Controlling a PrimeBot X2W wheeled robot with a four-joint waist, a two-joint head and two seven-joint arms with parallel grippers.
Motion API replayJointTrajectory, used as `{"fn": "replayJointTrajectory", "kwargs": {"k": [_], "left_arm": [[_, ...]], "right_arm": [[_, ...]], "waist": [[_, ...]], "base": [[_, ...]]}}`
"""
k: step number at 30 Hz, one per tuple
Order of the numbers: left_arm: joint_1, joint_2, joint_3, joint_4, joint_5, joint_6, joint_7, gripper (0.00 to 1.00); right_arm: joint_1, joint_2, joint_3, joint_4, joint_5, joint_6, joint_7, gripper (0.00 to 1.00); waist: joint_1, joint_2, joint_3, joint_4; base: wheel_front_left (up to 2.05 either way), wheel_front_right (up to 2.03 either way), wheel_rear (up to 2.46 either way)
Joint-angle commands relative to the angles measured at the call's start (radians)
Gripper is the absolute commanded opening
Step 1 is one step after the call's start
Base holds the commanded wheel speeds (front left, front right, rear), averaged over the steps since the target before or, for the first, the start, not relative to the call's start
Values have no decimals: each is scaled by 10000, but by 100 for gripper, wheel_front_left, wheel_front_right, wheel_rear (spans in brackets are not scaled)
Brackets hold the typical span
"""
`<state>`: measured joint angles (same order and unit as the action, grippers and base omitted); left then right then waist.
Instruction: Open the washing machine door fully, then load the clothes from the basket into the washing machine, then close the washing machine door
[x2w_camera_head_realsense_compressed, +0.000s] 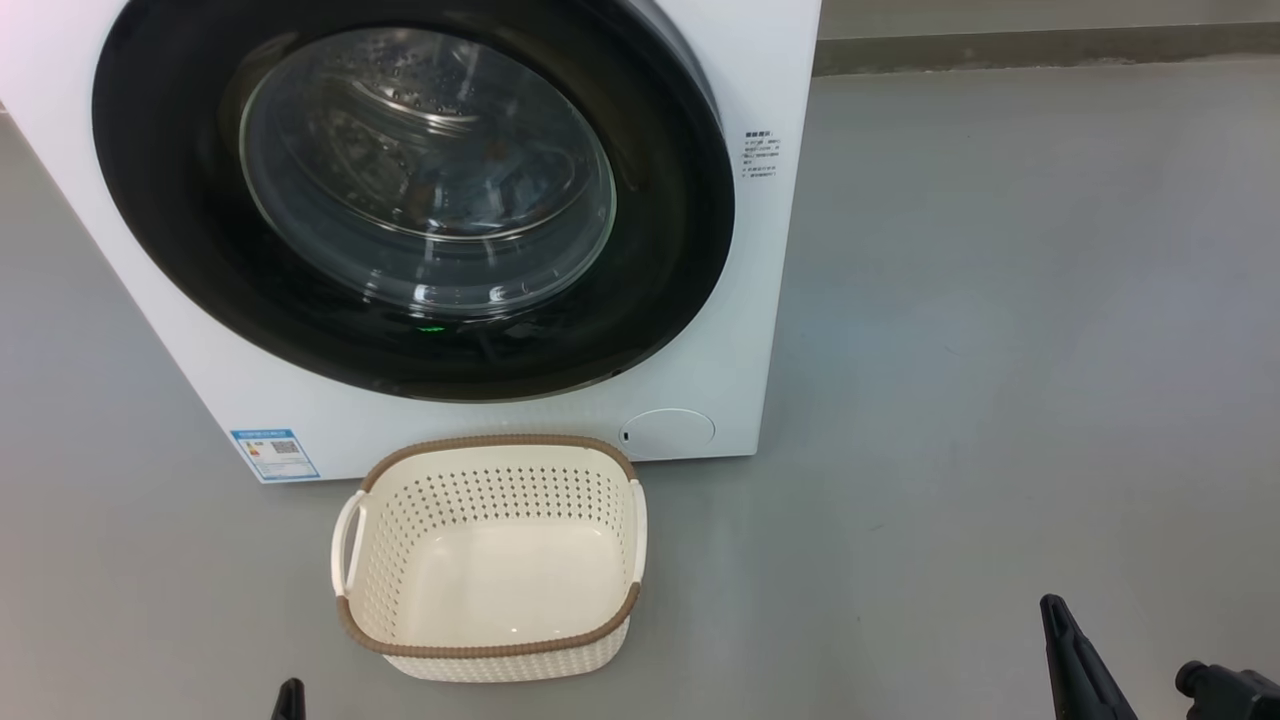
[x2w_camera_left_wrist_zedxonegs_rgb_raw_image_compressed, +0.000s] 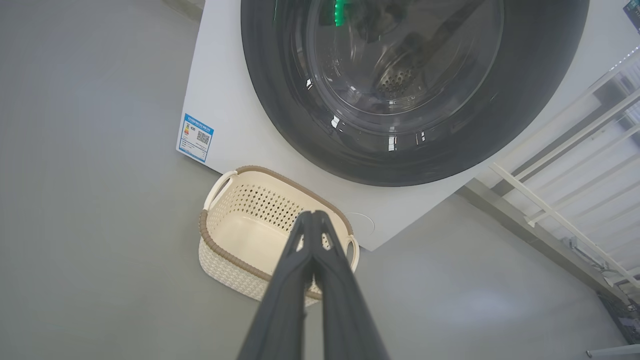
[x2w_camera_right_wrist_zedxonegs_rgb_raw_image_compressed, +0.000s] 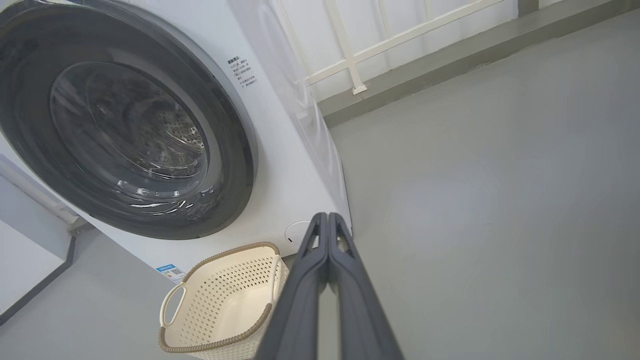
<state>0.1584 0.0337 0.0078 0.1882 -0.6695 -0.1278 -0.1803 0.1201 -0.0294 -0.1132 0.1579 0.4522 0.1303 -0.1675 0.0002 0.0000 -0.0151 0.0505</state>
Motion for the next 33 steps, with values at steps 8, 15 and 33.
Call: {"fn": "replayJointTrajectory", "kwargs": {"k": [8, 15, 33], "left_arm": [[-616, 186, 153, -118, -1003, -9, 242, 0], [-778, 210, 192, -66, -1714, -10, 433, 0], [-1175, 255, 301, 65, -3422, -14, 907, 0]], "right_arm": [[-517, -70, 6, -115, 1163, 1, 260, 0], [-660, -81, 5, -36, 2009, 1, 468, 0], [-1007, -108, 2, 158, 4054, 2, 969, 0]], "waist": [[-1, 0, 16, -45], [-1, 0, 30, -82], [-1, 0, 62, -173]], "base": [[0, 0, 0], [0, 0, 0], [0, 0, 0]]}}
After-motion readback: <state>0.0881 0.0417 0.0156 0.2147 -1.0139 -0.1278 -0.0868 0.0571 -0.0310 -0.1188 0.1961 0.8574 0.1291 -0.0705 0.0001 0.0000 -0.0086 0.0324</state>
